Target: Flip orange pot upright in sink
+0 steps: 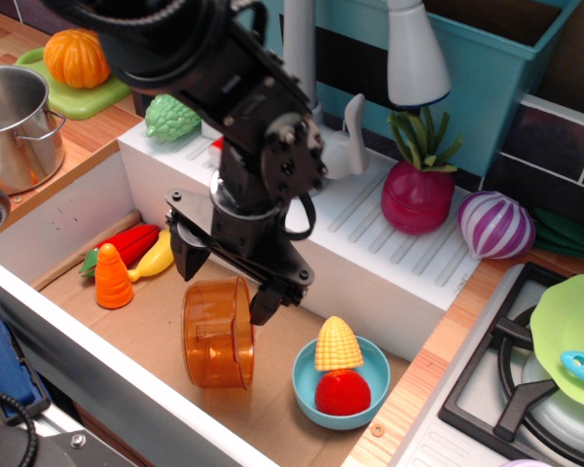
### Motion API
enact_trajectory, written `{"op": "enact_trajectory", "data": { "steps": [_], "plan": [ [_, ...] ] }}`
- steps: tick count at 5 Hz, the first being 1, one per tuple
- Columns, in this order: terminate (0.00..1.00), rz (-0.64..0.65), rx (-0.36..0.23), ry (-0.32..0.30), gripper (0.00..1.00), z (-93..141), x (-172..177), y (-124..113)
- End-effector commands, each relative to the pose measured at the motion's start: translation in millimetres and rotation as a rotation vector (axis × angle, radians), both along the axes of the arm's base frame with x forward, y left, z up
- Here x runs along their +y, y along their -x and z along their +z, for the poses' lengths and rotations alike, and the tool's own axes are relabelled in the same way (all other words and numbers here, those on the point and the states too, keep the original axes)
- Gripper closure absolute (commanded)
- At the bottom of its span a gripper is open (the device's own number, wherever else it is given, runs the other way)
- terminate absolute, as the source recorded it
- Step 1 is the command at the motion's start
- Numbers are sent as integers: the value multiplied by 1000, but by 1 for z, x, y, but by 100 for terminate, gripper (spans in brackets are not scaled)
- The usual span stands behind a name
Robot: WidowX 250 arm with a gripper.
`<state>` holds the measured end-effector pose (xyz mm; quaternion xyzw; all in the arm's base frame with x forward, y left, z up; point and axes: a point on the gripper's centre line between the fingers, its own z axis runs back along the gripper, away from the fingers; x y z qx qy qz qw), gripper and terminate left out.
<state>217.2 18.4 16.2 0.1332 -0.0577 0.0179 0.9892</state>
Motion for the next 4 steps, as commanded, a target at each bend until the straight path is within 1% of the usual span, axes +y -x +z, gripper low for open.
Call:
{"op": "enact_trajectory", "data": {
  "steps": [1, 2, 3, 4],
  "plan": [
    [0, -41, -52, -96, 0, -2, -9, -11],
    [0, -53, -75, -111, 0, -10, -12, -15],
    [0, -75, -79, -116, 0, -15, -9, -18],
    [0, -85, -87, -35, 0, -14, 5, -22]
  ]
}}
